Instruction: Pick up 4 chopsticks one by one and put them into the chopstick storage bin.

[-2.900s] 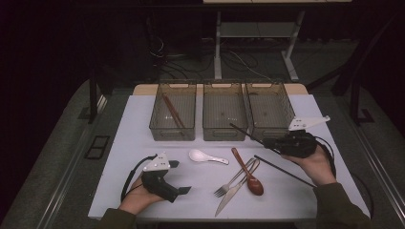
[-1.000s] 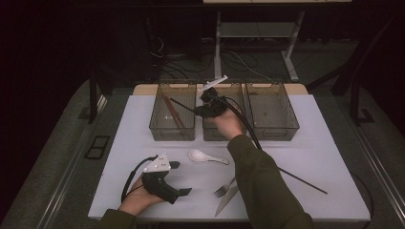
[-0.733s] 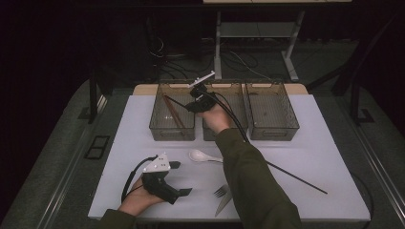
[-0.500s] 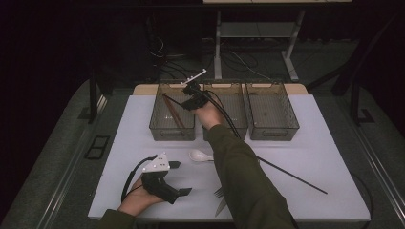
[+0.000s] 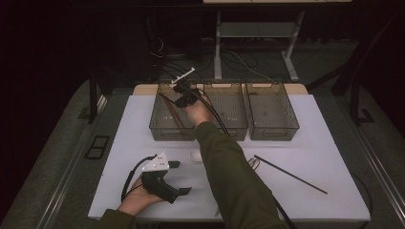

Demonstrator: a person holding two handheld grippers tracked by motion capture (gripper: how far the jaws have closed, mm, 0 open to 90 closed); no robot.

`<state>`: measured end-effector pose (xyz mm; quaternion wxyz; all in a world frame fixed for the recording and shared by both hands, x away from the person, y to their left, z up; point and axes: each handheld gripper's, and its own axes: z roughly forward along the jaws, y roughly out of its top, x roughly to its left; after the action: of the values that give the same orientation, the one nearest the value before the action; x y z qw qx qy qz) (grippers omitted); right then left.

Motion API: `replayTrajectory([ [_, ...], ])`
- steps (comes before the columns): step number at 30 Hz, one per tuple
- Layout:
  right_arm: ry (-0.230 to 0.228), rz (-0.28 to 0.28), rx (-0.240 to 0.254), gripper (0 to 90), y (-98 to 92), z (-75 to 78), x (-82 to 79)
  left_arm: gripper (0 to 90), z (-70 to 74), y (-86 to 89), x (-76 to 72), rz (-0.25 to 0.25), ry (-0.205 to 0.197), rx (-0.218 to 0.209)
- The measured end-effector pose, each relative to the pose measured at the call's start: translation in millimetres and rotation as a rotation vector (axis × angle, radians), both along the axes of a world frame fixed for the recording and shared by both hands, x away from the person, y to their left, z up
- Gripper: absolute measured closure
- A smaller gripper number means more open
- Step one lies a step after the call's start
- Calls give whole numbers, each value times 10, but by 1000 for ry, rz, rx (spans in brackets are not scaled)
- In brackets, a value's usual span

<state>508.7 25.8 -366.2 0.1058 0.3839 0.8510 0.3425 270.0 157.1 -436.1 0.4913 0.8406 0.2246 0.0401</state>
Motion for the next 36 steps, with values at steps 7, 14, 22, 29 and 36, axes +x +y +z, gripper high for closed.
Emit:
replayTrajectory([
  [7,1,10,19,733,-36,50,-15,0,0,-1,2,1,0,1],
  [14,4,32,70,563,-128,98,-68,0,-1,3,3,2,1,4],
  [22,-38,98,138,442,-398,142,-242,0,-5,4,13,3,4,10],
  [29,-76,150,177,393,-715,200,-466,0,-11,1,19,8,3,3],
  [36,-83,169,196,349,-1064,211,-666,0,-11,6,23,11,5,20],
])
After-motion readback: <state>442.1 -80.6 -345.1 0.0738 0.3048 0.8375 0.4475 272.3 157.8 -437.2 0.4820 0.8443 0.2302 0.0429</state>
